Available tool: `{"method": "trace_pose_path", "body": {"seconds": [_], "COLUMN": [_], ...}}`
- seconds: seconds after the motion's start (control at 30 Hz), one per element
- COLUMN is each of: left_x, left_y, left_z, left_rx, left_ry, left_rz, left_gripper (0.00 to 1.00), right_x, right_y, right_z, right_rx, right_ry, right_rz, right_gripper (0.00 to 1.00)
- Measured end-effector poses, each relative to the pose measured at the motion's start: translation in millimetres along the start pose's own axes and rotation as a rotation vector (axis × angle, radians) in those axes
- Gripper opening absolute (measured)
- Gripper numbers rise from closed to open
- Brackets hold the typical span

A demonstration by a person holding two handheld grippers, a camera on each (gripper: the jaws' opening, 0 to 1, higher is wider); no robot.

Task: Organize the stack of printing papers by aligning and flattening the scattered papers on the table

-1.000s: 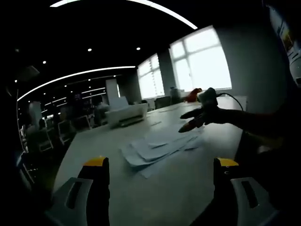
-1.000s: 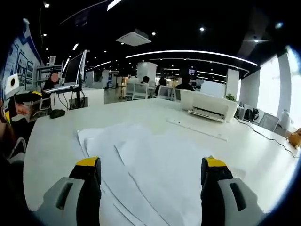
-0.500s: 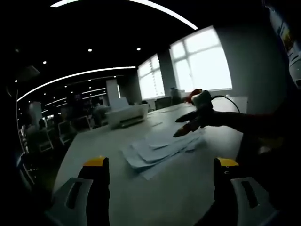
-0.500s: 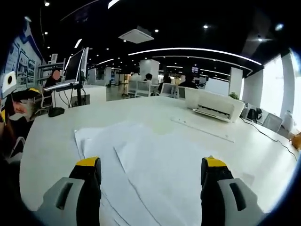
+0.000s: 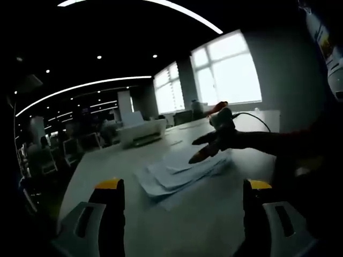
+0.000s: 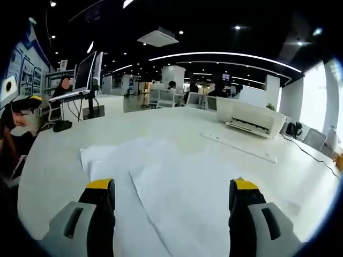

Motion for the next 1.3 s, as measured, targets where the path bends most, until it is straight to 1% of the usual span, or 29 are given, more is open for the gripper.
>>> {"method": "trace_pose_path", "body": {"seconds": [0.13,0.3,0.47,0.57,0.7,0.77,0.9,1.0,1.17,1.3], "left_x": [7.6,13.9,16.9,17.7,18.7,19.2,20.9,21.8,23.4,24.8], "left_y": [-1.2,-2.6,-5.5,-7.4,-9.3,-9.4,-10.1,-12.5,-14.8,-15.3], "left_z": [-1.2,0.8,1.9,2.4,0.8,-0.9,-4.3,-5.7,-8.2,-8.8], "left_rx": [-0.007,-0.008,-0.008,-0.014,-0.018,-0.019,-0.025,-0.028,-0.035,-0.041], "left_ry": [-0.002,-0.015,-0.021,-0.027,-0.032,-0.032,-0.033,-0.038,-0.042,-0.048], "left_rz": [-0.001,0.003,-0.007,-0.010,-0.014,-0.014,-0.012,-0.021,-0.029,-0.030], "left_gripper": [0.93,0.93,0.93,0.93,0.93,0.93,0.93,0.93,0.93,0.93], "right_x": [9.8,20.1,35.0,41.8,52.1,54.7,61.2,63.6,68.0,70.7], "right_y": [-1.0,1.6,2.3,3.4,3.4,3.4,1.6,2.2,-1.7,-6.7], "right_z": [2.3,2.4,3.5,0.6,2.8,-1.8,0.3,-0.1,-2.3,-4.9], "right_rx": [0.000,0.011,0.023,0.019,0.017,0.013,-0.007,-0.016,0.010,0.022], "right_ry": [0.007,0.016,0.025,0.029,0.039,0.042,0.029,0.024,0.023,0.032], "right_rz": [-0.004,0.009,0.010,0.008,0.003,-0.004,-0.027,-0.027,-0.020,-0.030], "right_gripper": [0.83,0.83,0.82,0.82,0.82,0.82,0.82,0.82,0.82,0.82]}}
Point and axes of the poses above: the point that each gripper's makers call its tool centre point, and the gripper's own axes: x roughly forward along the fingers, z roughly to its right, y roughly out of its top, the point moved 9 cm from there along -x, roughly backward along the fingers, and after that the axes turned 12 degrees about -x, right-handed, at the moved point
